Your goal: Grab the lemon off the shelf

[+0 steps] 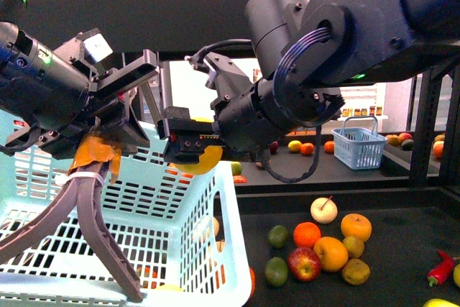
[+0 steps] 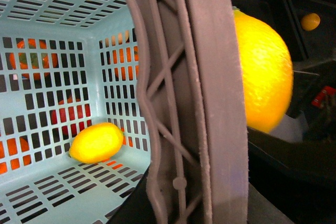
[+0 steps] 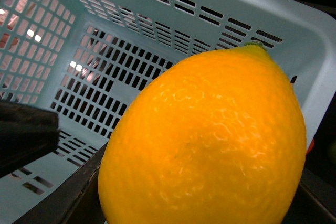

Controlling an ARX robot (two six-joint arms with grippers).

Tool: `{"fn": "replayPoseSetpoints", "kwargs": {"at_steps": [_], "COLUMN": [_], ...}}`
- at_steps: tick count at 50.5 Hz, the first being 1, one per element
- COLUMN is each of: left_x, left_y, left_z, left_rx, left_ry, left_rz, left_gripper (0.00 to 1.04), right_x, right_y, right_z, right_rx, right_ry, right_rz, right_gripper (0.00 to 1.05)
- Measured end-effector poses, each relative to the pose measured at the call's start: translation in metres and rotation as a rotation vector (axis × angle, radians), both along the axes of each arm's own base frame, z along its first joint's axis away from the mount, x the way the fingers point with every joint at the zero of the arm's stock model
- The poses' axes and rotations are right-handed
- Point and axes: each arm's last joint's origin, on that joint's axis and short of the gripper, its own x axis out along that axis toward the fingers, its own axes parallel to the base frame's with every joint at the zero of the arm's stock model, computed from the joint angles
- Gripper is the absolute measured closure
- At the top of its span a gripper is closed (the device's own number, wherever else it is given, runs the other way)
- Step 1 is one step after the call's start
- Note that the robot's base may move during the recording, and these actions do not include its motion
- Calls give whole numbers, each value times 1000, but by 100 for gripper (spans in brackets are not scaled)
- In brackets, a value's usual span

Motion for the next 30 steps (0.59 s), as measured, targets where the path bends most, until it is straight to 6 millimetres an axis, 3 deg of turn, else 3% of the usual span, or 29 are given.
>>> {"fn": "replayPoseSetpoints", "kwargs": {"at_steps": [9, 20, 26, 30], "left_x": [0, 0, 0, 0], "left_y": [0, 0, 1, 1], "left_z": [0, 0, 0, 0], "left_rx": [1, 0, 4, 3], "left_ry": [0, 0, -1, 0], "left_rz": [1, 0, 8, 9], "left_gripper": [88, 88, 88, 88], "right_x": [14, 17, 17, 18], "right_y": [8, 18, 24, 22], "right_z": [-9, -23, -27, -24], "right_rx": [-29, -57, -55, -48], "right_ry": [26, 52, 48, 39], "right_rz": [-22, -12, -3, -13], "right_gripper": [32, 32, 9, 7]}}
